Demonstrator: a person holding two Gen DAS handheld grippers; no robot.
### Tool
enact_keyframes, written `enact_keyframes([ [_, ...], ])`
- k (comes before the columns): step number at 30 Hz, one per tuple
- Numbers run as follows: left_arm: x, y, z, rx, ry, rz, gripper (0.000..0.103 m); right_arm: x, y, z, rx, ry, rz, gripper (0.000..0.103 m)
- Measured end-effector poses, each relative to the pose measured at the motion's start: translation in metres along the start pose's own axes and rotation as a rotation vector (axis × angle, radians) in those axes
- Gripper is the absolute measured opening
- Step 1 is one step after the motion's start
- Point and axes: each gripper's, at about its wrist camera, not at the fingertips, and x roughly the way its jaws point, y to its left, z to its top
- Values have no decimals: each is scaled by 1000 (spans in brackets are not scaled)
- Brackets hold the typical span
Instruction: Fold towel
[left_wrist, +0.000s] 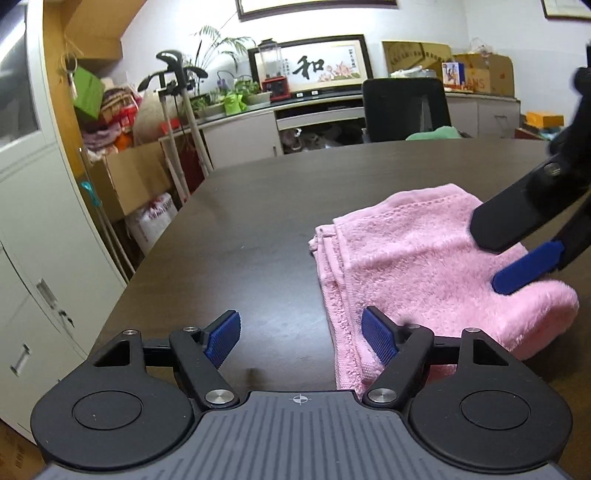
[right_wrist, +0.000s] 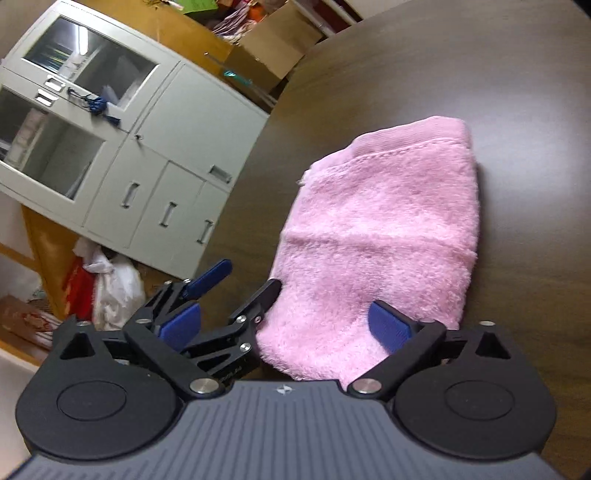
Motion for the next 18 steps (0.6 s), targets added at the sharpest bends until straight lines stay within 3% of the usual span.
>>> enact_keyframes([
  [9,27,-69,36,16,3,-144,69,-56,-50,-1,87,-133,-132,88],
  [13,34,-94,41,70,-34,-94,72,-75,-82,-5,163,-199,-44,90],
  [14,36,-96,42,70,-40,-80,73,-77,-86,-6,177,-208,-16,95],
  [18,40,-86,41,3,-22,-109,73,-86,-79,-10,114,-295,17,103],
])
